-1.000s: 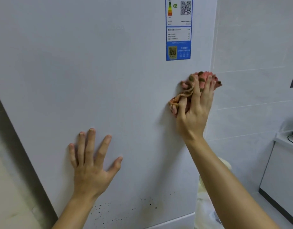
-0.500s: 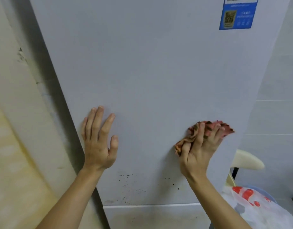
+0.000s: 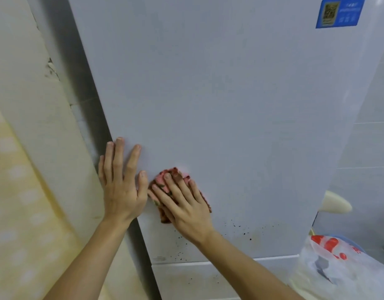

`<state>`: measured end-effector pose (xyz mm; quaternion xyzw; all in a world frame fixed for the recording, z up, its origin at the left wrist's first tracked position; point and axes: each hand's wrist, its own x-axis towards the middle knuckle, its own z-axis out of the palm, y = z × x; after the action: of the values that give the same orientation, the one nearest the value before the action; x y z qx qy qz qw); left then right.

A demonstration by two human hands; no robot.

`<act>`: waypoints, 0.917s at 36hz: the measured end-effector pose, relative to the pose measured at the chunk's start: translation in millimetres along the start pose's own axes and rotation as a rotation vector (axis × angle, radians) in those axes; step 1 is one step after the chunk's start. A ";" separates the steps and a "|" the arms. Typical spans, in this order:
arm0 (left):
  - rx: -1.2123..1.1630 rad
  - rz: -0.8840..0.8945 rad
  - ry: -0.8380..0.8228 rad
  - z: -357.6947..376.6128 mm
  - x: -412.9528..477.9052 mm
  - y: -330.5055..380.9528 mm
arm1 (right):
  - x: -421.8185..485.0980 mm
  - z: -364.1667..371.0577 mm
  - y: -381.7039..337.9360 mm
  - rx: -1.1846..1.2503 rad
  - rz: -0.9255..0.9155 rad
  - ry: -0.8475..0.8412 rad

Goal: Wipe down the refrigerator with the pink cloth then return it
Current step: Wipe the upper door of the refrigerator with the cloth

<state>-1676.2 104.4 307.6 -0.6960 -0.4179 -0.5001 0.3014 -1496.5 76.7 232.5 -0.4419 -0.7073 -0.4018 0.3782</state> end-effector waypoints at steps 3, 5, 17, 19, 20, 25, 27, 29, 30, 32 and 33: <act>-0.007 -0.013 0.008 3.2 1.8 1.7 | -4.3 -6.4 17.6 -0.017 -0.024 -0.038; -0.014 -0.032 0.024 5.1 1.8 4.7 | -9.7 -11.9 36.2 -0.015 0.058 -0.011; -0.102 -0.036 0.030 7.4 1.6 10.5 | -17.5 -45.2 101.4 0.121 0.680 0.139; -0.090 -0.044 0.017 5.6 0.9 11.9 | -6.8 -42.1 86.6 0.177 0.702 0.124; -0.080 -0.052 0.011 4.7 0.7 12.8 | -3.0 -40.6 81.4 0.195 0.686 0.115; -0.022 -0.093 -0.025 2.1 -6.7 19.5 | 0.1 -30.2 61.0 0.195 0.455 0.110; -0.008 -0.106 -0.040 2.5 -11.2 22.8 | -0.6 -26.3 54.9 0.216 0.352 0.100; -0.008 -0.122 -0.040 4.1 -13.9 27.5 | -0.2 -22.5 51.0 0.249 0.253 0.089; -0.009 -0.131 -0.038 4.7 -15.0 30.0 | -0.1 -20.5 49.7 0.271 0.212 0.089; -0.010 -0.142 -0.037 4.9 -15.8 34.4 | 1.3 -17.7 48.3 0.337 0.184 0.098; -0.013 -0.144 -0.042 4.5 -15.6 35.7 | 2.1 -17.1 48.1 0.375 0.192 0.097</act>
<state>-1645.1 87.1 291.3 -0.6765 -0.4697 -0.5085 0.2514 -1449.4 75.7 252.3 -0.4094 -0.7050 -0.2463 0.5241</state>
